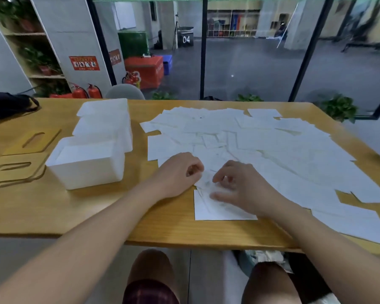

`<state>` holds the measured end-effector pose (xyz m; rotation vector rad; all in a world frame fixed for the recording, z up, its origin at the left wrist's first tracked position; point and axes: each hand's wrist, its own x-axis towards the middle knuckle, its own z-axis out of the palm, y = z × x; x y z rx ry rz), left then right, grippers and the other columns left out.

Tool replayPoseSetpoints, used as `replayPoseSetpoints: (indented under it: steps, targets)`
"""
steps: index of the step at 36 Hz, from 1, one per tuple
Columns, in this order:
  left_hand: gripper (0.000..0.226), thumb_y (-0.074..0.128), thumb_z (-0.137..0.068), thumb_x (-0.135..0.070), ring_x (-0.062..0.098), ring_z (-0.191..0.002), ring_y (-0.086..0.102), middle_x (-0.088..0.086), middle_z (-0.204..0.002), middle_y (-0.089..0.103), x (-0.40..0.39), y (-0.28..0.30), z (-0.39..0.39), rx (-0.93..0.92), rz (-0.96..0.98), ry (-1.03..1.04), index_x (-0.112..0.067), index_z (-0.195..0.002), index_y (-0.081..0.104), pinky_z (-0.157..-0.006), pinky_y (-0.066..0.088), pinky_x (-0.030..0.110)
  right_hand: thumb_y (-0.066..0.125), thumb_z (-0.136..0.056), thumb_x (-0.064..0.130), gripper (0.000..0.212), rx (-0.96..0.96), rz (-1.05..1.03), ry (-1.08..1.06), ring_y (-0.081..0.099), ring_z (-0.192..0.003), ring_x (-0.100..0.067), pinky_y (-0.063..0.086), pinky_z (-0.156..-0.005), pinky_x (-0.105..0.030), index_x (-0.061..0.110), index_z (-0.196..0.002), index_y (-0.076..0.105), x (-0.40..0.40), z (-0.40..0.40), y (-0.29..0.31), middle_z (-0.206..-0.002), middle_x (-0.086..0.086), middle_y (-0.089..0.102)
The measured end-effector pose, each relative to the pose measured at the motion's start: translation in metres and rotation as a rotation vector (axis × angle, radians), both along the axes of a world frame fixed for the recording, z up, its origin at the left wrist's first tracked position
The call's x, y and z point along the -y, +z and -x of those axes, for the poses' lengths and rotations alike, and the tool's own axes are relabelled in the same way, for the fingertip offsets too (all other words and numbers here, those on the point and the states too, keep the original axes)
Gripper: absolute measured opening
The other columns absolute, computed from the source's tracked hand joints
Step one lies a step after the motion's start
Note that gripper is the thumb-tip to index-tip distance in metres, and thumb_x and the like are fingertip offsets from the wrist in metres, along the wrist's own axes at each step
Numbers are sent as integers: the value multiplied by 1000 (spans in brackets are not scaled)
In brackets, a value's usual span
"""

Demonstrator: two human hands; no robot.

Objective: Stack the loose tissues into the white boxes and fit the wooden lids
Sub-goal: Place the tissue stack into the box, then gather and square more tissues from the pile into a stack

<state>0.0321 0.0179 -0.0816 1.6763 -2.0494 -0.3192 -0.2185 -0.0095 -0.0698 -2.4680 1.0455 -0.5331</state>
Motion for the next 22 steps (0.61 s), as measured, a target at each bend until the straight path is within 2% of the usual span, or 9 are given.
replayPoseSetpoints:
  steps: [3,7,11,13,16,19,21,22]
  targets:
    - [9,70,-105,-35,-1,-97,61,-19,-104,64,1,-4,0,-40,-5,21,-35,-112,74,-82,50,15,87,-89,47,21,18,74,32,62,-92,-5,51,-91,-33,31,-100,78,-6,3,-7,-102,16,64]
    - [9,70,-105,-32,-1,-98,62,-18,-106,65,1,-2,-1,-63,-8,17,-35,-112,75,-83,50,16,78,-98,36,8,7,166,44,60,-91,-9,52,-86,-36,28,-97,78,-7,4,-11,-99,16,64]
    - [10,67,-107,-30,4,-100,62,-17,-105,68,1,2,-1,-35,6,3,-32,-109,77,-91,53,30,66,-105,29,17,-82,321,85,57,-87,-16,49,-82,-39,20,-95,77,-8,3,-12,-98,8,66]
    - [10,67,-108,-33,6,-104,62,-18,-106,69,0,3,0,-85,22,-43,-35,-110,77,-90,50,27,62,-107,27,20,-124,370,104,54,-83,-16,47,-82,-38,20,-94,75,-10,1,-10,-95,7,66]
    - [15,63,-110,-45,12,-119,61,-21,-115,72,-2,5,0,-230,28,-152,-41,-113,77,-92,47,22,62,-106,29,15,-39,290,71,56,-83,-13,48,-80,-36,24,-97,74,-9,1,-6,-95,12,65]
    - [18,66,-107,-52,19,-141,52,-20,-133,69,-2,6,0,-277,57,-221,-44,-119,77,-109,40,19,63,-105,35,10,96,128,32,65,-88,-7,54,-79,-31,32,-100,71,0,3,1,-94,19,68]
    - [20,75,-101,-52,19,-140,53,-20,-132,69,0,6,0,-260,76,-230,-43,-118,77,-109,41,19,67,-105,32,8,186,41,35,70,-92,-6,54,-78,-24,34,-98,70,9,4,8,-92,19,72]
    - [17,77,-100,-49,19,-132,59,-18,-125,72,2,6,0,-270,84,-219,-41,-116,78,-105,44,23,68,-105,29,11,229,3,42,71,-93,-7,53,-77,-21,34,-97,70,14,3,12,-92,18,73]
